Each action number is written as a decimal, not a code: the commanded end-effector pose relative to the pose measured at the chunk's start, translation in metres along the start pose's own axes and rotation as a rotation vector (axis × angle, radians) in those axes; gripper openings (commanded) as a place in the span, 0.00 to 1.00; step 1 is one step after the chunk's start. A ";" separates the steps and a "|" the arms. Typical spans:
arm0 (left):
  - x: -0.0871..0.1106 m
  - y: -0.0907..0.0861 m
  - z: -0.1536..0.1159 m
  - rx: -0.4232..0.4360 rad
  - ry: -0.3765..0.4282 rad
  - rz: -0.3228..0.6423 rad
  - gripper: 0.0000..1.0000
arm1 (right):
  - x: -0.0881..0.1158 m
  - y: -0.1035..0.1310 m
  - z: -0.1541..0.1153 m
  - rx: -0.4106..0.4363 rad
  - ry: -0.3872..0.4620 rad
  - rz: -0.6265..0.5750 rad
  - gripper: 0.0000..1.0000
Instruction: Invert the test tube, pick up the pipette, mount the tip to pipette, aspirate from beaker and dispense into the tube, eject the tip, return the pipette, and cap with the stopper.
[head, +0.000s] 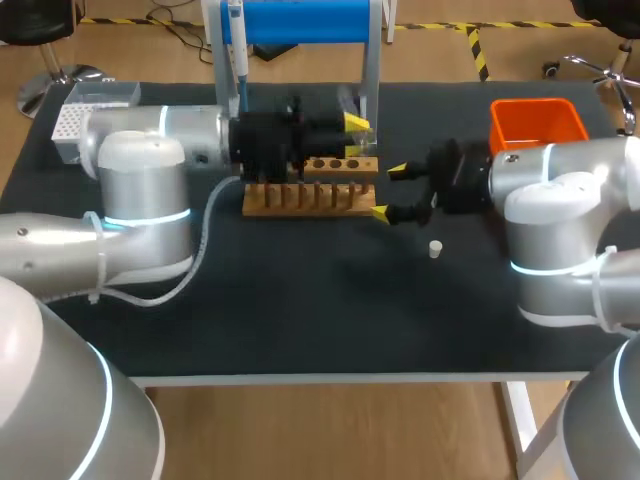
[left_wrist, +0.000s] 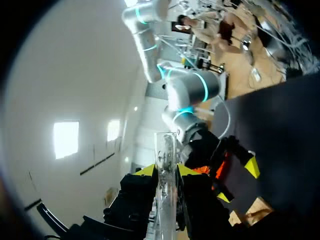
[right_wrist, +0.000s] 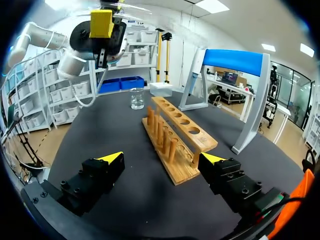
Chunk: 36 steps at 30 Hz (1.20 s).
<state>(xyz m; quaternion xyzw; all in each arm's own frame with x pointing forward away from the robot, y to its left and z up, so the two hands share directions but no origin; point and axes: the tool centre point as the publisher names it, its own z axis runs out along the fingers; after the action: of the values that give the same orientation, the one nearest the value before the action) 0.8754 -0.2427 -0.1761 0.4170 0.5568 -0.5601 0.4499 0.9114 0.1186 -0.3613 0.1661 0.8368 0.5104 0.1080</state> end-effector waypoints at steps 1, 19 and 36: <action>-0.018 0.009 -0.015 0.056 0.033 -0.187 0.00 | 0.000 0.000 -0.001 -0.001 0.001 -0.001 1.00; -0.029 0.024 -0.026 0.068 0.059 -0.431 0.00 | 0.000 0.000 -0.001 -0.001 0.001 -0.001 1.00; -0.029 0.024 -0.026 0.068 0.059 -0.431 0.00 | 0.000 0.000 -0.001 -0.001 0.001 -0.001 1.00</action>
<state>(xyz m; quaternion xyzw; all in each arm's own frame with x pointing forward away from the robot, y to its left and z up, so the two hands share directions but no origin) 0.9043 -0.2153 -0.1554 0.3181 0.6263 -0.6496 0.2909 0.9113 0.1183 -0.3611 0.1659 0.8367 0.5107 0.1076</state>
